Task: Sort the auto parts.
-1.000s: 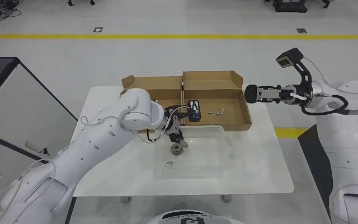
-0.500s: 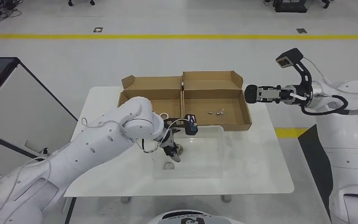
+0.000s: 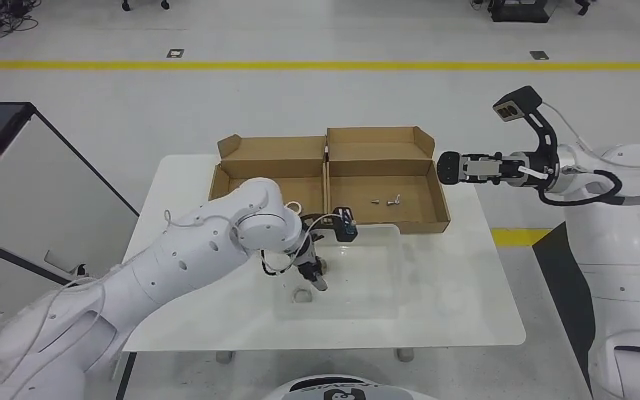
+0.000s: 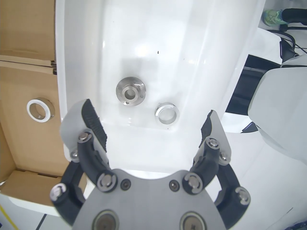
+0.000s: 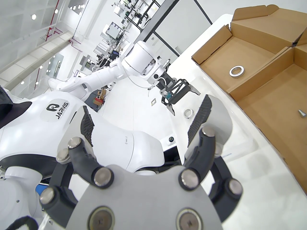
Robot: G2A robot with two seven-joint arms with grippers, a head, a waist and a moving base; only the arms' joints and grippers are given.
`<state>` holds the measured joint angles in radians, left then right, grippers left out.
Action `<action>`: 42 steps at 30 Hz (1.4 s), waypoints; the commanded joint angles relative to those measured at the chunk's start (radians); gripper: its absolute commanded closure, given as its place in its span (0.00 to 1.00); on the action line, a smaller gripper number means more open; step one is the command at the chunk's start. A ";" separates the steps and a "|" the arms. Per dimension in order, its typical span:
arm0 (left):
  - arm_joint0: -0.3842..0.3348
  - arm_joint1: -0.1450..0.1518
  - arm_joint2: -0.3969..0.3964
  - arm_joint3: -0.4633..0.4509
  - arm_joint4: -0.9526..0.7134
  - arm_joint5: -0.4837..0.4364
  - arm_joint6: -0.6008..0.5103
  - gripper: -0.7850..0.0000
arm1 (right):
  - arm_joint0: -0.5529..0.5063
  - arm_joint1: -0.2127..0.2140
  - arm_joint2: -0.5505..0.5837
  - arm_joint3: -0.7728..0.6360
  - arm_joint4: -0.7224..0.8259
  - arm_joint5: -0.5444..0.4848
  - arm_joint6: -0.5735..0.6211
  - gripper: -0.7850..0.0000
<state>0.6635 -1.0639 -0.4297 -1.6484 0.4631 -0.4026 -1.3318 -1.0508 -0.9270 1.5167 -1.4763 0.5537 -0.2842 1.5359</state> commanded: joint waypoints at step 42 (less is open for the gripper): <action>-0.063 -0.171 0.154 0.339 0.101 -0.075 0.018 0.40 | 0.000 0.000 0.000 0.000 0.000 0.000 0.000 0.00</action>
<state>0.6011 -1.2328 -0.2752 -1.3153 0.5617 -0.4777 -1.3160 -1.0508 -0.9270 1.5167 -1.4763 0.5537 -0.2842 1.5359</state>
